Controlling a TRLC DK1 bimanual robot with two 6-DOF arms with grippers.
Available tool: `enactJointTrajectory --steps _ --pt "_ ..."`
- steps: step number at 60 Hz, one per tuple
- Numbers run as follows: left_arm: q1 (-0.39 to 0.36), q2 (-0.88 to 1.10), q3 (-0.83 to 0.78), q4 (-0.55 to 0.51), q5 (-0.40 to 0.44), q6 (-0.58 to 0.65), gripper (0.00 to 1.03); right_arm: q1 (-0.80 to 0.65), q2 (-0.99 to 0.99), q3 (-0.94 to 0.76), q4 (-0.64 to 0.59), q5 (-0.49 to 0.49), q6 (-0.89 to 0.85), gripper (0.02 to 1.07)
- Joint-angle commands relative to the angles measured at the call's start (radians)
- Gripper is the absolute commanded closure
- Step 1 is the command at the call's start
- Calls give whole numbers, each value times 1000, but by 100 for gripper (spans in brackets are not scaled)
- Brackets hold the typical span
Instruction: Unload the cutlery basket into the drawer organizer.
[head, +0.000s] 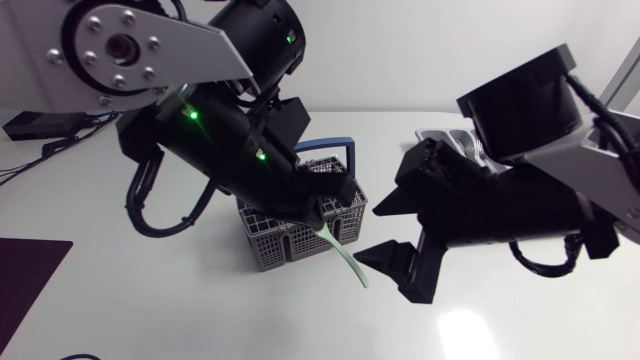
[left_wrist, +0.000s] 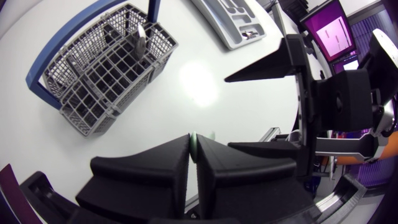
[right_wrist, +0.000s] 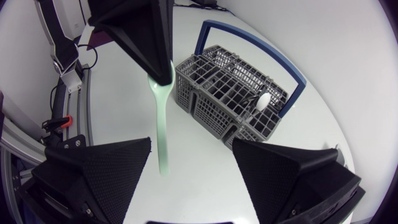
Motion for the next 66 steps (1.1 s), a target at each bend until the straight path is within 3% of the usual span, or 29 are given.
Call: enactJointTrajectory --steps 1,11,18,30,46,51,59,66 --pt "17 25 48 -6 53 1 99 17 34 21 14 -8 34 13" --pt "43 54 66 -13 135 1 99 21 60 12 34 -25 39 15" --pt "52 68 75 -22 158 3 99 35 71 11 54 -25 50 29" --pt "52 72 80 -25 168 3 99 40 78 18 66 -23 57 63" --pt "52 72 75 -25 170 3 99 49 82 9 66 -25 57 82" --pt "52 71 72 -25 170 1 99 52 82 8 66 -31 56 101" --pt "57 69 74 -24 170 0 98 55 82 3 60 -38 53 101" --pt "64 69 85 -24 171 -5 80 55 83 3 54 -69 51 101"
